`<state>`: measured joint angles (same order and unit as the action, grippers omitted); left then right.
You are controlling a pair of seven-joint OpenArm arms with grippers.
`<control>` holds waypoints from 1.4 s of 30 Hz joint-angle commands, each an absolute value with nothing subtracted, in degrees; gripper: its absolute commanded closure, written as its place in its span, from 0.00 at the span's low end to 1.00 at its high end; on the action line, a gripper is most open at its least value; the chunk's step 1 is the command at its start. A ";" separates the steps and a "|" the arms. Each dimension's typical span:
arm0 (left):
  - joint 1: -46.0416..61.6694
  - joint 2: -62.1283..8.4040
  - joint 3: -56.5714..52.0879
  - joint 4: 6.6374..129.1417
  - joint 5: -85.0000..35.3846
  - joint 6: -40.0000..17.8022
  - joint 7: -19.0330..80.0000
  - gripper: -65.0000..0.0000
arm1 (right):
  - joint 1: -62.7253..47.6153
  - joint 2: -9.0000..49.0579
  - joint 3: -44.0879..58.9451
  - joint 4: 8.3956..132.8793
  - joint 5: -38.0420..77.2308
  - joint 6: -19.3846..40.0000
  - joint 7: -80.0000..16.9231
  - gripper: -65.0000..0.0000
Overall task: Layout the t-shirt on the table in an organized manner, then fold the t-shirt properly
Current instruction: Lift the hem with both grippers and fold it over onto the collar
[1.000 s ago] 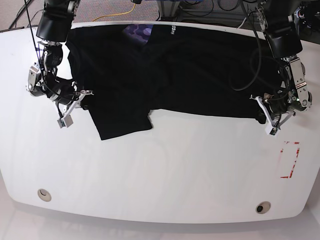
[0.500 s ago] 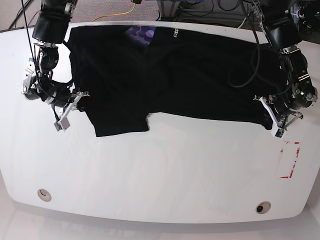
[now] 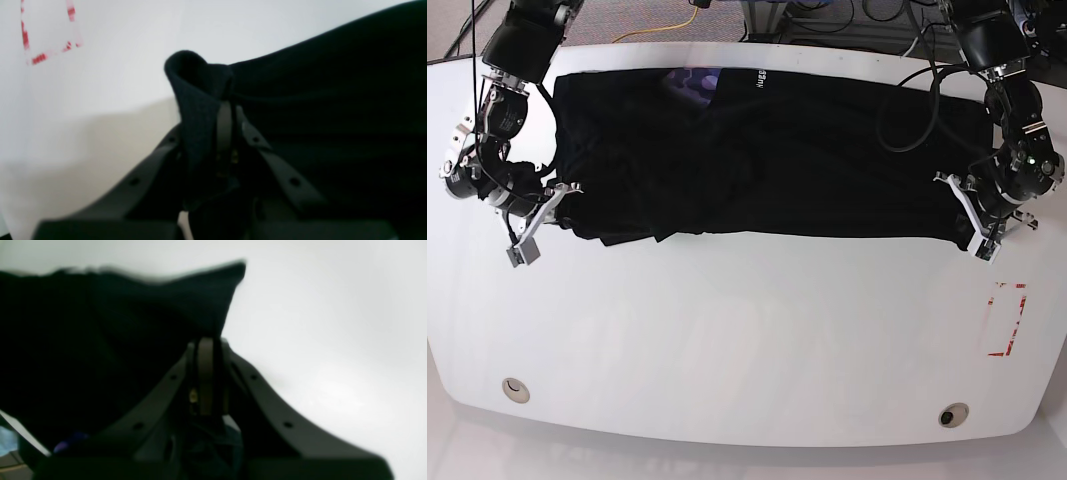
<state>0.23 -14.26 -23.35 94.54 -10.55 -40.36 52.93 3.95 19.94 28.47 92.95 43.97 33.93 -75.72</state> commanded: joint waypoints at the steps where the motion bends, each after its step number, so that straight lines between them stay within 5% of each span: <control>1: 0.66 -15.25 -24.75 97.45 -10.24 -40.00 52.26 1.00 | 3.30 21.05 29.14 96.04 44.53 34.15 -75.65 1.00; 32: 5.85 -16.84 -24.84 102.99 -10.15 -40.00 69.23 1.00 | -15.16 20.97 29.49 107.47 50.77 34.15 -75.56 0.99; 42: 8.48 -18.42 -23.69 103.25 -10.24 -40.00 69.32 0.70 | -17.89 20.97 29.49 107.91 50.59 34.15 -75.30 0.98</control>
